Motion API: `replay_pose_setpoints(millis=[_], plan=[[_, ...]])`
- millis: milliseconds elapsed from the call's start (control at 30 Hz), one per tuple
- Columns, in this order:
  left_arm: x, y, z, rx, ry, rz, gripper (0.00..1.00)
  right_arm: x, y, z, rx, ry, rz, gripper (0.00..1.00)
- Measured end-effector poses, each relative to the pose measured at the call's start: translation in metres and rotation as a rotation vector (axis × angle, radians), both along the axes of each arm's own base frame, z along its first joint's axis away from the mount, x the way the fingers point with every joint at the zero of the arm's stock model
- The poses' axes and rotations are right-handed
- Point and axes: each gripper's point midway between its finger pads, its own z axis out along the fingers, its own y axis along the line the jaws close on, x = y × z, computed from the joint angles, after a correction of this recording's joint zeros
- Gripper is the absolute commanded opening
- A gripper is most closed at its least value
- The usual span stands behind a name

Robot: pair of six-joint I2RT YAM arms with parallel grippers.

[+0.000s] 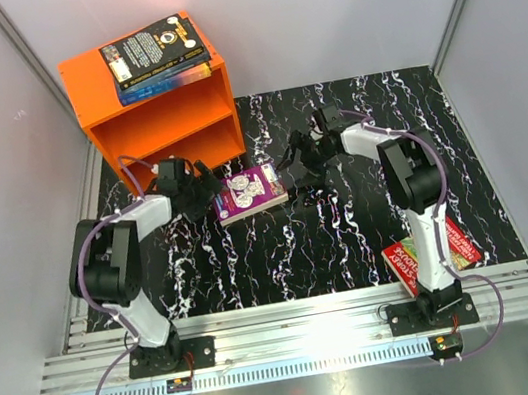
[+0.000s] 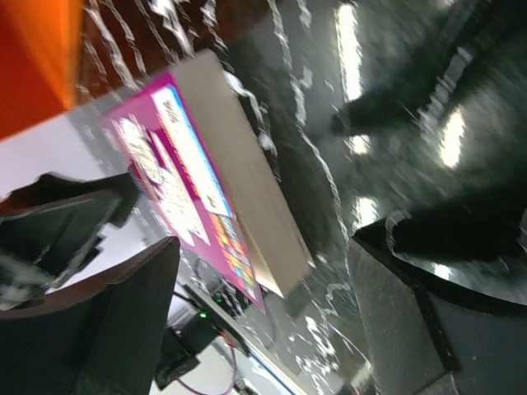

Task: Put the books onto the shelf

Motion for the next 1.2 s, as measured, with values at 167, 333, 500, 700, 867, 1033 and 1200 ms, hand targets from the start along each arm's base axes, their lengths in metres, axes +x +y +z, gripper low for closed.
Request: replay_pose_setpoints(millis=[167,333,500,700,867,1033,1200], plan=[[0.023,-0.017,-0.002,-0.031,-0.041,-0.021,0.99,0.008,0.022,0.003,0.075,-0.035,0.007,0.87],[0.028,-0.019,-0.001,-0.032,-0.06,-0.019,0.99,-0.001,0.041,0.005,0.077,-0.063,0.03,0.86],[0.031,-0.023,-0.001,-0.049,-0.069,-0.016,0.98,-0.023,0.036,0.009,0.048,-0.029,0.019,0.83],[0.034,-0.031,0.0,-0.054,-0.084,-0.025,0.98,-0.028,0.034,0.033,0.042,-0.05,0.013,0.59],[0.033,-0.036,0.001,-0.048,-0.093,-0.031,0.98,-0.028,0.036,0.036,0.051,-0.047,0.003,0.4],[0.033,-0.037,0.0,-0.043,-0.094,-0.03,0.98,-0.033,0.044,0.035,0.055,-0.044,0.015,0.35],[0.034,-0.036,0.001,-0.037,-0.09,-0.027,0.98,-0.047,0.046,0.019,0.036,-0.001,0.019,0.01]])
